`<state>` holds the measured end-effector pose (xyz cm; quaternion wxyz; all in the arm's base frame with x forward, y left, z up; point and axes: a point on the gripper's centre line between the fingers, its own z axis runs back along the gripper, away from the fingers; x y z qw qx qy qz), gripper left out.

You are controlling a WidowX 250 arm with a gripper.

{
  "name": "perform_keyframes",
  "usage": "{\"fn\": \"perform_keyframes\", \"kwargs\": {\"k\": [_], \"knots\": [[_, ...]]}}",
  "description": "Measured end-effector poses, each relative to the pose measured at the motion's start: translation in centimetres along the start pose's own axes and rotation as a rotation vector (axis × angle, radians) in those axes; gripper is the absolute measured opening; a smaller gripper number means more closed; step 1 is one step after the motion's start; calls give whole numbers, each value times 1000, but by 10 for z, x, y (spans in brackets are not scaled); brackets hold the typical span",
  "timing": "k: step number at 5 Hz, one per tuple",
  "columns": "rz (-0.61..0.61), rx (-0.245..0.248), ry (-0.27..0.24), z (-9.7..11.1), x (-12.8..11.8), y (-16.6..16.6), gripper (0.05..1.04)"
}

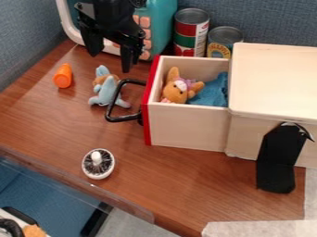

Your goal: Move the rabbit outside the drawer to the left side of the table

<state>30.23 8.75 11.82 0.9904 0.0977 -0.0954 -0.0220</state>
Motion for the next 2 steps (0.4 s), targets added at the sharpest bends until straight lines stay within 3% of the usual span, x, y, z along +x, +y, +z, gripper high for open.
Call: {"fn": "perform_keyframes", "kwargs": {"k": [1,2], "knots": [[0,-11,32,-9,-2,-3,1001],[-56,-35,21,-6,11,-28,1001]]}}
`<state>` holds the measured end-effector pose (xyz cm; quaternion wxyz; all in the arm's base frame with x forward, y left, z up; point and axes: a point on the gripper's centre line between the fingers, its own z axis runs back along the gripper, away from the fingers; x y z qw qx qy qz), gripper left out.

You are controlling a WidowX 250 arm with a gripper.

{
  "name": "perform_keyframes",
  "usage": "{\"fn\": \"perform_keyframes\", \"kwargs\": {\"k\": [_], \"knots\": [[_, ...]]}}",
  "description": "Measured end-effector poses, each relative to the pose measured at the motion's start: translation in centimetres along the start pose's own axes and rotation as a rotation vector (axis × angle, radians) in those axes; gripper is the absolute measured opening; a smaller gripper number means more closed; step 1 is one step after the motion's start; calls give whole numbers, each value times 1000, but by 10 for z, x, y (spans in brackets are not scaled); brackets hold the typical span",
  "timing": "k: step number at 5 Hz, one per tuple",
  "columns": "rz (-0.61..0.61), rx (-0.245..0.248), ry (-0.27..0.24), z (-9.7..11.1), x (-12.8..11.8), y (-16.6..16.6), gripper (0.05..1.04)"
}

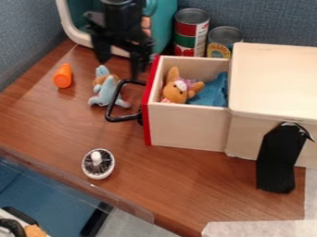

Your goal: Move the rabbit outside the drawer to the left side of the table

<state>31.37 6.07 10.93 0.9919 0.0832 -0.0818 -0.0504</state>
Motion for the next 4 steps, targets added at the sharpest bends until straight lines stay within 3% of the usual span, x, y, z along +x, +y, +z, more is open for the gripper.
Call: {"fn": "perform_keyframes", "kwargs": {"k": [2,4], "knots": [[-157,-2,2,-9,31,-53,1001],[-225,30,82,-44,41,-74,1001]]}}
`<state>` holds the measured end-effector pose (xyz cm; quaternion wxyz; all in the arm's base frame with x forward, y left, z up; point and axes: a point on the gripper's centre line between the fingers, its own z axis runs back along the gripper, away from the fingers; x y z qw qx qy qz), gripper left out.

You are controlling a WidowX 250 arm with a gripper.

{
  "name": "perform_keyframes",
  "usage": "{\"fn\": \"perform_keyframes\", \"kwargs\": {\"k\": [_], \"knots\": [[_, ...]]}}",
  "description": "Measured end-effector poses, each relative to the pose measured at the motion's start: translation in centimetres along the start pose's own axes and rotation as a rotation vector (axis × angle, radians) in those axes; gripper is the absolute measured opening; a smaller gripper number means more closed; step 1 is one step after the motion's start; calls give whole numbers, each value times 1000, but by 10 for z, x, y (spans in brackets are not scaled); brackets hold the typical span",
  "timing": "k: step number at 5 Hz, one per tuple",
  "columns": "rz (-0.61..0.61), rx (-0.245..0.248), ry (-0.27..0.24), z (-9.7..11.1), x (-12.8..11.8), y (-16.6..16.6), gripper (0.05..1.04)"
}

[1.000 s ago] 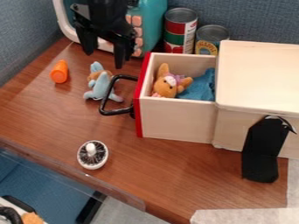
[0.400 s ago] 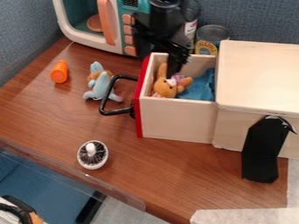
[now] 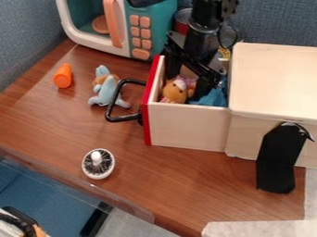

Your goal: Move the rabbit outside the drawer to the left side of the table

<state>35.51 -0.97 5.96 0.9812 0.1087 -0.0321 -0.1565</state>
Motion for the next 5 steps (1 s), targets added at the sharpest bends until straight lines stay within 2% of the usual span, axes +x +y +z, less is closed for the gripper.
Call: {"fn": "perform_keyframes", "kwargs": {"k": [1,3,4,5], "knots": [[-10,-2,10,-4,0,-1,967],[2,-47,23,-3,-5,1,417],[10,-63,-12,14,-6,9,260],[12,-79,-40,28,-10,17,198]]}}
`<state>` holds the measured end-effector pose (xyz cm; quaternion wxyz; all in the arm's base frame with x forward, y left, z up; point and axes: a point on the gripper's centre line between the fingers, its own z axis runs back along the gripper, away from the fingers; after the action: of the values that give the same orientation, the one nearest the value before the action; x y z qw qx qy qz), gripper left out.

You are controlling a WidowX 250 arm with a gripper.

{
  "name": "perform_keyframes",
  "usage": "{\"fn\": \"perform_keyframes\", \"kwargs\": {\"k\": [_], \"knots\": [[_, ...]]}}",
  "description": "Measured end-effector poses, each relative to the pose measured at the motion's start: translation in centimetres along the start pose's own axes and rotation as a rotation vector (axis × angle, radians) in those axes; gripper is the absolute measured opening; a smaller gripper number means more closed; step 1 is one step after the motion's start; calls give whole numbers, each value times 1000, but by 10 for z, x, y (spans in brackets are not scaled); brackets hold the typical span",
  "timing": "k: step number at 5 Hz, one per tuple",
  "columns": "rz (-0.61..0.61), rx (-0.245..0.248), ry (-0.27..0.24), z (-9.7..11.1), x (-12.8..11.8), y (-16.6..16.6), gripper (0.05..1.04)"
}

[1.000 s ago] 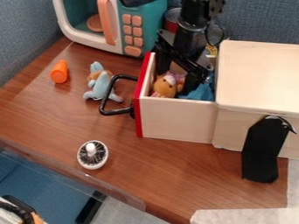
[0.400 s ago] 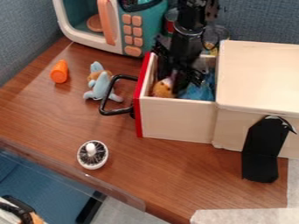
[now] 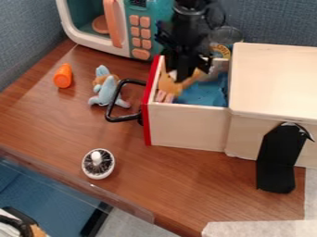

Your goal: Move the rabbit outside the drawer to the left side of the table

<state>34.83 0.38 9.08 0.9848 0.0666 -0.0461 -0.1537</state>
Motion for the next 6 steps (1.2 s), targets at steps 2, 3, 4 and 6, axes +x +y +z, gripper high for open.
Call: {"fn": "perform_keyframes", "kwargs": {"k": [2,3,4,6], "knots": [[107,12,-146,60,-35,47,154],[238,19,-142,54,-81,83,154],[329,48,-71,19,-124,110,154],[326,46,30,-57,-154,138,154]]}}
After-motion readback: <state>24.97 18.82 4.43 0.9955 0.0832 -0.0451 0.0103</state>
